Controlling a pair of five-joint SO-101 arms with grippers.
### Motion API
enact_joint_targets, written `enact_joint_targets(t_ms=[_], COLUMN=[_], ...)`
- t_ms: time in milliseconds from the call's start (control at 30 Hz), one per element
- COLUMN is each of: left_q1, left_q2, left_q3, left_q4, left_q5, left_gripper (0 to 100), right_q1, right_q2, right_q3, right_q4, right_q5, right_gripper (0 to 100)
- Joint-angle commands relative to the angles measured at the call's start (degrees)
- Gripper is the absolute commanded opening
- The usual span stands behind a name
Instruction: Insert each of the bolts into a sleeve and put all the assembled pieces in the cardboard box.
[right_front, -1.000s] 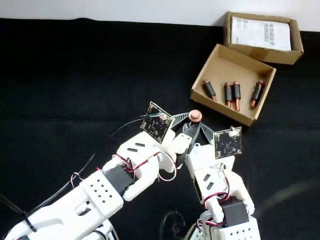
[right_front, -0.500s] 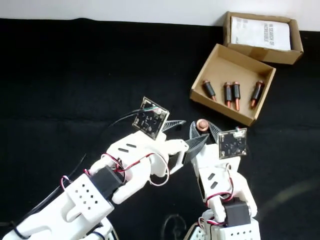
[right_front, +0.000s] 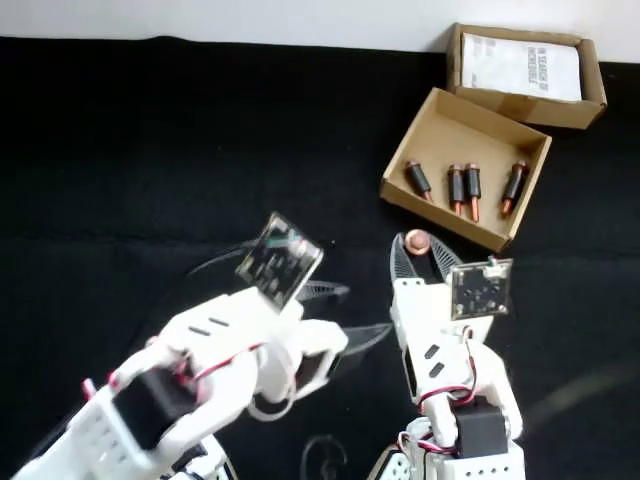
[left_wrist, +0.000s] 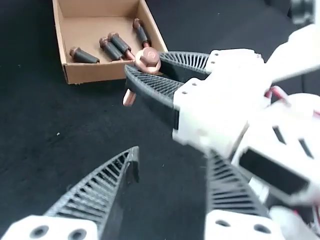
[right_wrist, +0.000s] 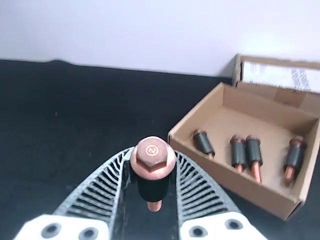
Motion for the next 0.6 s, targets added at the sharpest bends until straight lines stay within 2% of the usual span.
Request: enact_joint_targets(t_ms=[0, 33, 100, 267, 467, 567], left_q1=[0.31, 0.31, -1.1, -11.91, -27.21, -32.04], left_q2=[-7.08, -8.4, -11.12, -15.16, -18.24, -19.12], left_q3=[-2.24, -2.24, -0.75, 5.93, 16.92, 21.93], left_q4=[2.81, 3.16, 3.08, 2.2, -6.95, -11.16], left_q5=[-2.99, -4.84, -7.47, -8.79, -8.79, -8.79], left_gripper=[4, 0, 2, 2, 2, 2], right_q1=[2.77, 3.56, 4.97, 7.87, 9.36, 9.36], right_q2=[4.18, 6.2, 11.47, 27.82, 45.49, 53.05], right_q3=[-7.87, -9.89, -15.08, -30.2, -45.85, -52.18], right_q4=[-0.13, -0.13, -0.13, -0.04, 1.27, 3.74], right_q5=[0.09, -0.26, -2.99, -7.56, -8.35, -8.35], right_gripper=[0.8, 0.8, 0.8, 0.8, 0.8, 0.8])
